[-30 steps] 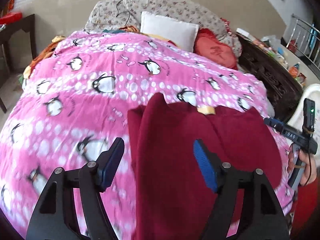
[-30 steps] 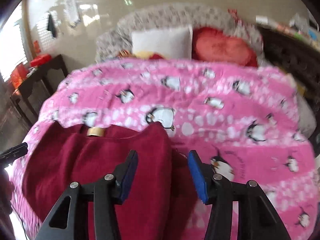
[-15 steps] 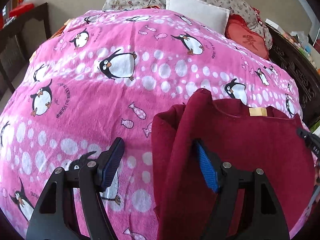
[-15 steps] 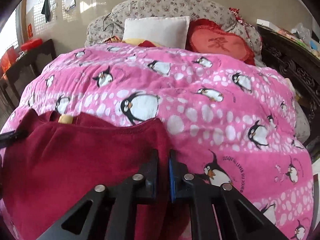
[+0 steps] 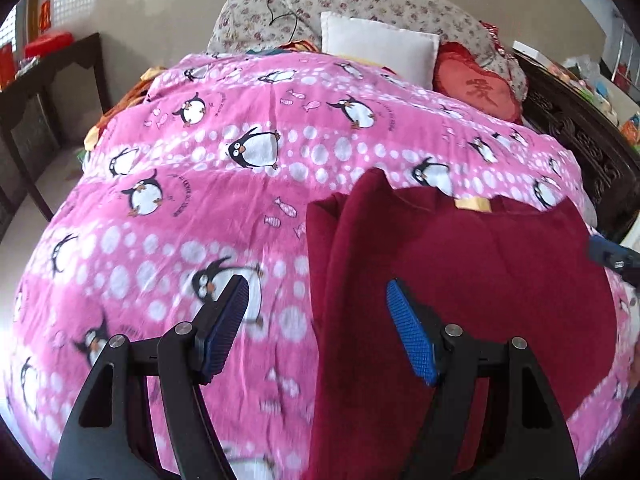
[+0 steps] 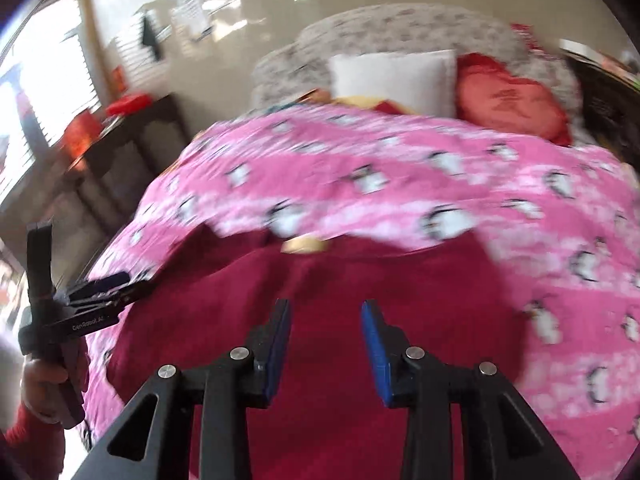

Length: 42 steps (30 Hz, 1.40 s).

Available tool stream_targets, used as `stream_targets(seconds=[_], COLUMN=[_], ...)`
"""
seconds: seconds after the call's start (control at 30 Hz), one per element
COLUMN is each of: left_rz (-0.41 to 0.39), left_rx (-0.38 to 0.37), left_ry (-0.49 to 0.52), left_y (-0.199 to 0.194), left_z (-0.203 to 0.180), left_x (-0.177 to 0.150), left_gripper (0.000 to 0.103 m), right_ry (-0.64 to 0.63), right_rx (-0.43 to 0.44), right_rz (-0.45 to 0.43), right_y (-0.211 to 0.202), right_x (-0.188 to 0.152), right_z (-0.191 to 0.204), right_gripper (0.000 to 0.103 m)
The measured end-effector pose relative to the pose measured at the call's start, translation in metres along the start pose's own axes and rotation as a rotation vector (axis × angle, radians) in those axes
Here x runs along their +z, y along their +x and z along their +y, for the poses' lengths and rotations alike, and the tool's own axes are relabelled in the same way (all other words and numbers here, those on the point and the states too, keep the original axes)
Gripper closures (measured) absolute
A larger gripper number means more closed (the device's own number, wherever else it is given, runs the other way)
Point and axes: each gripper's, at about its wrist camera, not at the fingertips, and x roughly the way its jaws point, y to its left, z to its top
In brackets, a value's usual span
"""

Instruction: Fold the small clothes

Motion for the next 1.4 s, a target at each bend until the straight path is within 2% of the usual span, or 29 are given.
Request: stream_targets(seconds=[0.17,0.27,0.47,0.57,0.63,0.77,0.93,1.0,1.27,1.4], left_rz=[-0.017,0.003,0.034,0.048,0.055,0.062,0.054,0.047,0.043,0.050], left_rx=[0.005,-0.025,-0.050,-0.091,-0.115,-0.162,-0.174,-0.165,-0.168,-0.172], left_ry=[0.010,-0.018,-0.090,-0.137,-0.168,-0.224,-0.214,-0.205,-0.209,-0.211], left_y=[-0.017,-0.021,-0.021,-0.017,-0.014,-0.009,-0.009,-0.010,-0.011,-0.011], left_z=[-0.001,0.004,0.021,0.028,0.033,0.042,0.041,0.039,0.040,0.038], left_x=[-0.018,-0.032,-0.066,-0.073,-0.075,-0.077,-0.079,-0.079,-0.082,-0.083], left_gripper=[0.031,0.031,0.030,0.029,0.028,0.026,0.024,0.024,0.023,0.021], right_ry=[-0.010,-0.057,-0.135,-0.134,-0.143,-0.179,-0.183,-0.186,-0.204,-0.191], right_rx=[0.091,0.128,0.127,0.147,0.156,0.121,0.118,0.103,0.103,0.106], right_rz=[0.049,0.079,0.111,0.109,0.132,0.209,0.195,0.188,0.174,0.176], right_y=[0.041,0.073,0.128,0.149,0.168,0.200,0.179,0.167,0.125,0.117], right_x=[0.000,0.009,0.034,0.047,0.053,0.054,0.059,0.056,0.043,0.037], right_z=[0.046,0.080,0.125,0.142,0.154,0.170,0.171,0.171,0.169,0.168], right_gripper=[0.068,0.068,0.068,0.068,0.068,0.066,0.063,0.053,0.053,0.050])
